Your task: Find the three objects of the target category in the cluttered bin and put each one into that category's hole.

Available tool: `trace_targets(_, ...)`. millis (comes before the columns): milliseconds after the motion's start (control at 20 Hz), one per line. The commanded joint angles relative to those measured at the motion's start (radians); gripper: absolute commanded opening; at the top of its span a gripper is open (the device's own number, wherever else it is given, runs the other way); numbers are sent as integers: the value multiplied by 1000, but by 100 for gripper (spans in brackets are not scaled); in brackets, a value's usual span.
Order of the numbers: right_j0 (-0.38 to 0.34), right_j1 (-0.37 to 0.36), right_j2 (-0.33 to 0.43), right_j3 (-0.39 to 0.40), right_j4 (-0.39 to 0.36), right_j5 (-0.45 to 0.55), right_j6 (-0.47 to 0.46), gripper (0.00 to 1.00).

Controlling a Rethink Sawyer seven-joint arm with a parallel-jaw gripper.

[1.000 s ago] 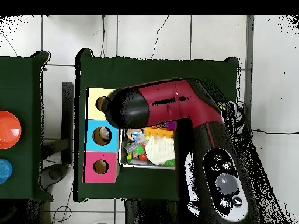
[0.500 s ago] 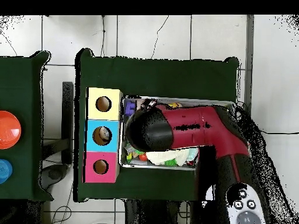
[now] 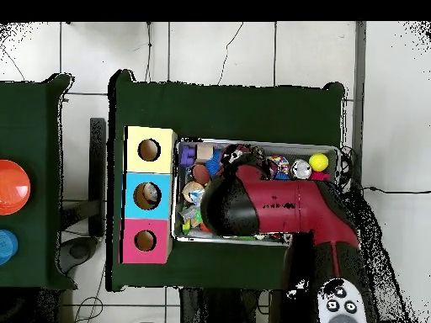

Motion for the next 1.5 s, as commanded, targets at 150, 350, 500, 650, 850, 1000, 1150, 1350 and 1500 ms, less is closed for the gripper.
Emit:
trace_targets(150,12,58,-57,146,46,-20,134,0)
trace_targets(350,0,70,-40,123,65,12,82,100)
trace_targets(500,65,86,-105,75,28,3,119,100)
trace_targets(650,107,66,-146,36,84,169,145,100)
trace_targets(850,165,45,-197,98,212,303,268,100)
trace_targets(1000,187,62,-217,165,301,287,336,100)
trace_targets(1150,233,75,-257,201,351,240,384,100)
trace_targets(1350,286,86,-301,218,422,225,409,100)
trace_targets(1500,306,107,-315,223,470,210,420,100)
